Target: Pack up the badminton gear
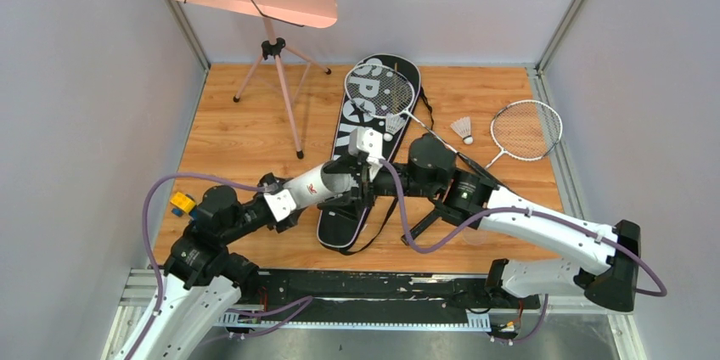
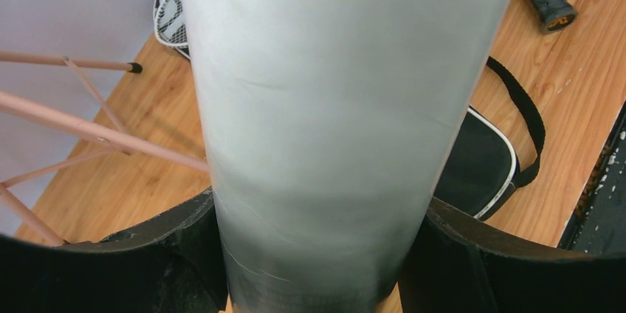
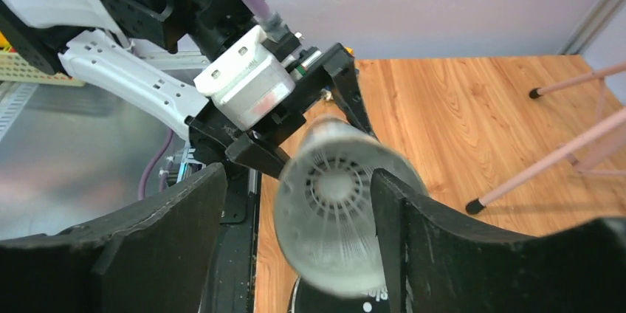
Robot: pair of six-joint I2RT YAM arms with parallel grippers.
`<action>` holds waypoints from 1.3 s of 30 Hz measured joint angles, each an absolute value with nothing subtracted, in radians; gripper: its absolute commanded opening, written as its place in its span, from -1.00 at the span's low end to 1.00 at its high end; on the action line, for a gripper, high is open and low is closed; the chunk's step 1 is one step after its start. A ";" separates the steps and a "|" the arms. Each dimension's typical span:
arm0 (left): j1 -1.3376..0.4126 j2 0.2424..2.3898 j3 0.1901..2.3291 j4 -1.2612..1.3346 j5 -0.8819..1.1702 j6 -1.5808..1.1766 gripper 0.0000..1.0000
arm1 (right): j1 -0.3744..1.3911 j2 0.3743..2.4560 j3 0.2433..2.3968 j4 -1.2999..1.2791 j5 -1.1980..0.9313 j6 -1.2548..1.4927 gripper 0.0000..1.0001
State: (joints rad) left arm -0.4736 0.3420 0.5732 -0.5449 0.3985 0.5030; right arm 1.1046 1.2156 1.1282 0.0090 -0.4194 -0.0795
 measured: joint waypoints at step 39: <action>-0.474 0.051 0.496 -0.437 0.255 0.274 0.23 | 0.657 1.552 0.942 0.035 -0.487 0.371 0.05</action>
